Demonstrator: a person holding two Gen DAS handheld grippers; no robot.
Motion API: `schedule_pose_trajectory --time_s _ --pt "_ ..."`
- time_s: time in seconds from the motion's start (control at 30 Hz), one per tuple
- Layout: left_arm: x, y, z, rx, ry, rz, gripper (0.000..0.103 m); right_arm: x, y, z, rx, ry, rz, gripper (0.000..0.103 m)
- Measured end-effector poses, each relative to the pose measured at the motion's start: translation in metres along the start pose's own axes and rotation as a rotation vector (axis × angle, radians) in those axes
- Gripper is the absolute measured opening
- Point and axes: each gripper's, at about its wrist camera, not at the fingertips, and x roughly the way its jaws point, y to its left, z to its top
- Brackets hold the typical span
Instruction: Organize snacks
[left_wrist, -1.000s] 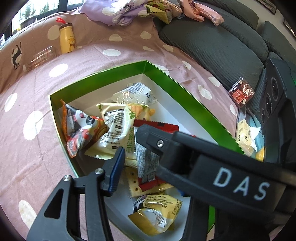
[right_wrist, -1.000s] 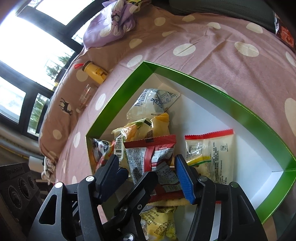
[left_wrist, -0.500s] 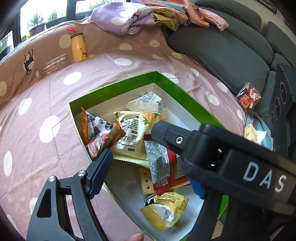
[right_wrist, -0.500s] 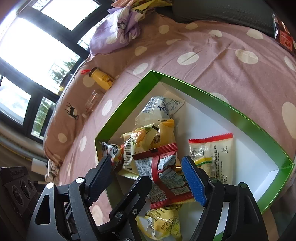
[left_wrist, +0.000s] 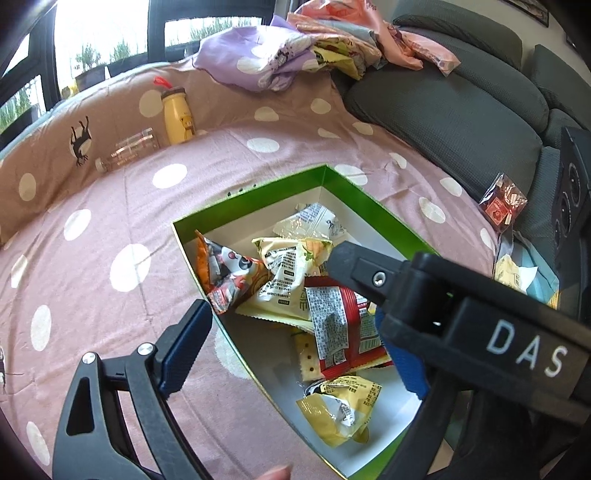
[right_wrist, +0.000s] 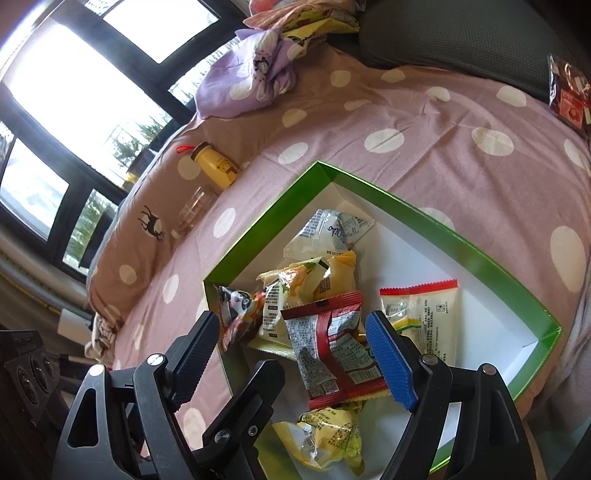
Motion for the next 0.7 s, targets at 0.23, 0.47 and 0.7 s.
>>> schedule_pose_trajectory --time_s 0.23,0.47,0.7 --pt "-0.018 0.003 0.0 -0.019 -0.043 0.016 0.099 -0.02 0.007 -0.002 -0.023 -0.067 -0.013 0.097" --pt "-0.021 0.009 -0.002 -0.037 -0.053 0.024 0.101 -0.02 0.012 -0.004 -0.036 -0.067 -0.022 0.097" --pt "-0.022 0.01 -0.003 -0.046 -0.052 0.019 0.101 -0.019 0.011 -0.005 -0.027 -0.067 -0.032 0.097"
